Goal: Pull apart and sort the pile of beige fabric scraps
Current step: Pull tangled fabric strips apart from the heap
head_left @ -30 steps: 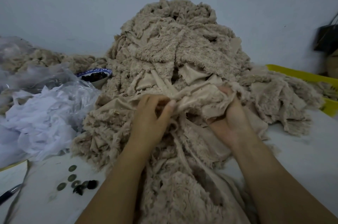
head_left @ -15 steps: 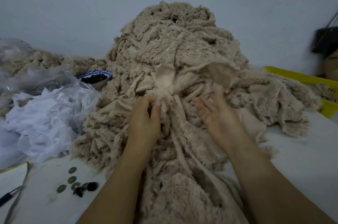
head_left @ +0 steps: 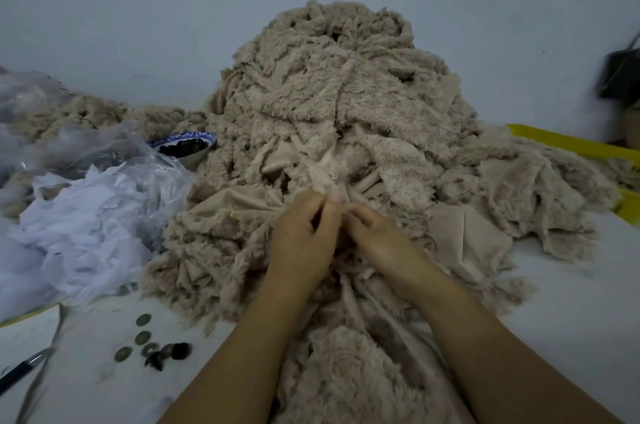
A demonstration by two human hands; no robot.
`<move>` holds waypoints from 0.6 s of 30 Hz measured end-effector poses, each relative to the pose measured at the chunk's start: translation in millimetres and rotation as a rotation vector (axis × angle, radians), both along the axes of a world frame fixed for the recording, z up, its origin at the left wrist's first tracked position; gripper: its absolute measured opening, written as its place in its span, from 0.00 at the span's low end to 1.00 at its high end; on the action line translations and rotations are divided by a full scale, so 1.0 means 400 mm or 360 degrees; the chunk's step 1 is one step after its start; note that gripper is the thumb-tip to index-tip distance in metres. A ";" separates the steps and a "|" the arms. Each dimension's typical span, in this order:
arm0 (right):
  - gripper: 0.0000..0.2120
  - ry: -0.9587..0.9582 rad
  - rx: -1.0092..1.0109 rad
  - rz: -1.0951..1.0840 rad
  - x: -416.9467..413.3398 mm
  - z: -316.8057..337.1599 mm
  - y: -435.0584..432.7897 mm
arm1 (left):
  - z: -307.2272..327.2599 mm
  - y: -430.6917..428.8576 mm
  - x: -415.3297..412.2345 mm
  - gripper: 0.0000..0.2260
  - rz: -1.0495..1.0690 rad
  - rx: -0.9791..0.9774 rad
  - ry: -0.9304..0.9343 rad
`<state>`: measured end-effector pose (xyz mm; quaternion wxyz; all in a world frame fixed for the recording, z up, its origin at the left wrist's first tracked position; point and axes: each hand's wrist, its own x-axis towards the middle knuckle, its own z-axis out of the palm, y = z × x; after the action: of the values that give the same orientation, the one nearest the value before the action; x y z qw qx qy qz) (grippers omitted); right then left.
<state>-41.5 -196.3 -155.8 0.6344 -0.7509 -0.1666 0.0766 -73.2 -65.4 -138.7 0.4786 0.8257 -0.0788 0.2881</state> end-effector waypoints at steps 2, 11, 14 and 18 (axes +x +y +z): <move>0.09 -0.0199 -0.0289 0.0102 -0.007 -0.006 0.005 | 0.015 0.010 0.019 0.14 0.0206 -0.0061 -0.0115; 0.16 -0.0253 -0.0434 0.0246 -0.004 -0.010 0.014 | -0.024 0.025 0.080 0.10 0.0379 -0.0070 0.0391; 0.17 -0.0129 -0.0109 -0.0158 0.003 0.000 0.002 | -0.021 0.029 0.064 0.06 0.0387 0.0031 0.0083; 0.22 0.0236 0.0422 -0.0238 0.012 0.006 -0.007 | -0.020 -0.007 0.029 0.09 -0.0171 0.0220 0.0062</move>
<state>-36.5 -199.1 -153.3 0.7424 -0.6632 -0.0716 0.0617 -61.8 -68.2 -146.7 0.4368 0.8567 -0.1333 0.2399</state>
